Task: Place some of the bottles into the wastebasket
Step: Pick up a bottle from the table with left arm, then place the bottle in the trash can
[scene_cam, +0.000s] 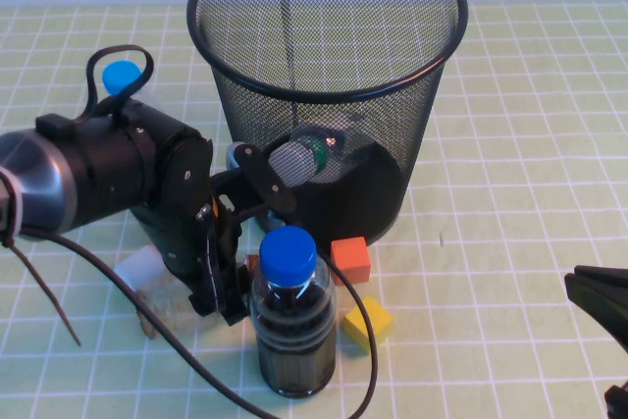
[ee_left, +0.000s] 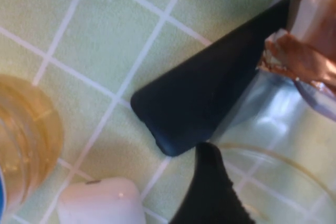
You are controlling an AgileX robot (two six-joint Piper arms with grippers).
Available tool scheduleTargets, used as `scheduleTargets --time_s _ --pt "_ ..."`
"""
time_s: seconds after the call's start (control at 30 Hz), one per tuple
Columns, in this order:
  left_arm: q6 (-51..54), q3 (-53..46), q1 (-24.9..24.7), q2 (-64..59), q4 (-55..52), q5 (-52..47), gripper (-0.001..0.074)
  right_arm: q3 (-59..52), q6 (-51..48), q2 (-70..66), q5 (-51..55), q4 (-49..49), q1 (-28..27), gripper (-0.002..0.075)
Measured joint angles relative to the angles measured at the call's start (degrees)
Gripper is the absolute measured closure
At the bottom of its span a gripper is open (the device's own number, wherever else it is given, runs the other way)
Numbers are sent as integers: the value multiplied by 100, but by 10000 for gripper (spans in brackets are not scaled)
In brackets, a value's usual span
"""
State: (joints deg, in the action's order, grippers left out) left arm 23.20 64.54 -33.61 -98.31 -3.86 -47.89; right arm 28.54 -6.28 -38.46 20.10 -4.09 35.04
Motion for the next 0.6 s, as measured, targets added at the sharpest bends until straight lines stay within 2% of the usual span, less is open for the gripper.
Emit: scheduleTargets --time_s 0.3,0.6 --pt "-345 0 0 258 -422 -196 309 0 0 0 0 13 0 734" --pt "-844 0 0 1053 -707 -316 309 0 0 0 0 46 0 734"
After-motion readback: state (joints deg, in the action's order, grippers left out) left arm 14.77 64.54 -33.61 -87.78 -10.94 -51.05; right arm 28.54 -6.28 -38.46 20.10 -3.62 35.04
